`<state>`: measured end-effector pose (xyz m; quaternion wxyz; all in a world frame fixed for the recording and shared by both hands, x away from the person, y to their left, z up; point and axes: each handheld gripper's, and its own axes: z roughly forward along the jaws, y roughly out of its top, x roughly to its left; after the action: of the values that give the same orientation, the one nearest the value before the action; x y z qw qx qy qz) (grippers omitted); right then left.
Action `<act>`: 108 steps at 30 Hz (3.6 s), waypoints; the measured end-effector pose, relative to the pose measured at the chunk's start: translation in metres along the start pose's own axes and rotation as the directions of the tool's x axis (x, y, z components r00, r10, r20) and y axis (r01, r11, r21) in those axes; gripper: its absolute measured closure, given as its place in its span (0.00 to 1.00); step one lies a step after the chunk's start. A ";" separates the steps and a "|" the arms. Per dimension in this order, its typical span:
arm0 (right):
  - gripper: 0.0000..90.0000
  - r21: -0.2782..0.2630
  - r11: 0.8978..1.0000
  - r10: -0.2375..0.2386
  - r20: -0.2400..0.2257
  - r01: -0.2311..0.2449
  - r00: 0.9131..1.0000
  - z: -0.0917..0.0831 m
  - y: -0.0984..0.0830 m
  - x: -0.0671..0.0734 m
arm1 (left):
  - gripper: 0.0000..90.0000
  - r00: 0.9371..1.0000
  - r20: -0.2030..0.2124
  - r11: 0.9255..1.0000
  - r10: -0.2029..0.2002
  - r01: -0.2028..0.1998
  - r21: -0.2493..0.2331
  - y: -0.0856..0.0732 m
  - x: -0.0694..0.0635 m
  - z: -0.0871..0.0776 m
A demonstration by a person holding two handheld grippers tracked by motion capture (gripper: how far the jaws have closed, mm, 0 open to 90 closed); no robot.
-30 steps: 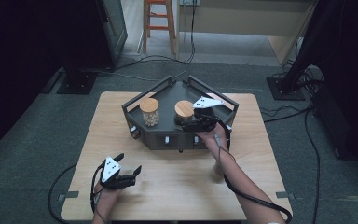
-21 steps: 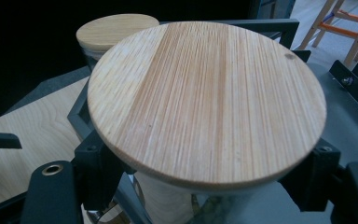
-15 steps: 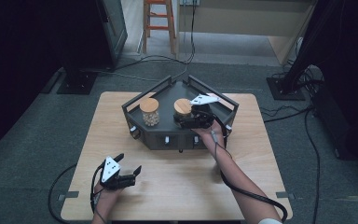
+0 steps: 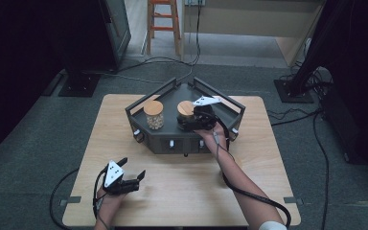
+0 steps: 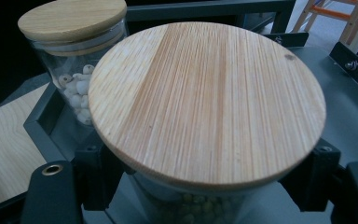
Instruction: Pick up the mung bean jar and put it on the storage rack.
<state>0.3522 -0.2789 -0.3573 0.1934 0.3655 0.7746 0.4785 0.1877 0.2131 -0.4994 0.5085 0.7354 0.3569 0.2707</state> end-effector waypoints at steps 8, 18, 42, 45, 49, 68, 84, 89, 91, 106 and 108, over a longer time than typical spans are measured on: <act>0.28 0.016 1.000 0.011 0.020 -0.011 1.000 0.006 0.001 0.002 | 0.13 1.000 0.003 1.000 -0.002 0.002 -0.002 0.000 0.000 0.000; 0.28 0.032 0.999 0.014 0.034 -0.015 0.999 0.012 0.001 0.002 | 0.13 1.000 0.004 1.000 -0.002 0.002 0.000 0.000 0.001 0.000; 0.27 0.009 1.000 -0.003 0.069 0.003 0.998 0.013 -0.006 0.011 | 0.13 1.000 0.003 1.000 -0.003 0.003 0.003 0.000 0.001 0.000; 0.22 -0.010 1.000 0.028 0.057 -0.028 0.998 0.011 -0.008 0.007 | 0.13 1.000 0.003 1.000 -0.002 0.002 0.004 0.000 0.001 0.000; 0.15 -0.017 0.999 0.042 0.055 -0.041 0.998 0.010 -0.010 0.004 | 0.13 1.000 0.003 1.000 -0.002 0.002 0.004 0.000 0.001 0.000; 0.14 -0.016 1.000 0.011 0.047 -0.010 0.999 -0.007 -0.018 0.006 | 0.13 1.000 0.000 1.000 -0.003 0.003 0.010 0.000 0.001 0.001; 0.14 -0.032 0.999 0.020 0.027 -0.019 0.999 -0.027 -0.028 0.004 | 0.13 1.000 -0.002 1.000 0.002 -0.002 0.019 0.001 0.001 0.002; 0.14 -0.036 0.999 0.013 0.022 -0.012 1.000 -0.032 -0.030 0.005 | 0.13 1.000 -0.003 1.000 0.007 -0.007 0.023 0.001 0.000 0.003; 0.14 -0.037 0.999 0.007 0.021 -0.006 1.000 -0.035 -0.030 0.006 | 0.13 1.000 -0.004 1.000 0.008 -0.008 0.024 0.001 0.000 0.003; 0.14 -0.053 0.998 -0.016 -0.007 0.016 1.000 -0.058 -0.047 0.005 | 0.13 1.000 -0.006 1.000 0.011 -0.011 0.030 0.002 -0.001 0.003; 0.14 -0.058 0.998 -0.013 -0.007 0.013 1.000 -0.060 -0.050 0.004 | 0.13 1.000 -0.004 1.000 0.010 -0.010 0.029 0.002 -0.001 0.003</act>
<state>0.2913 -0.3255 -0.3730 0.2040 0.3528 0.7634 0.5010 0.1899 0.2099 -0.4989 0.4956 0.7439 0.3581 0.2698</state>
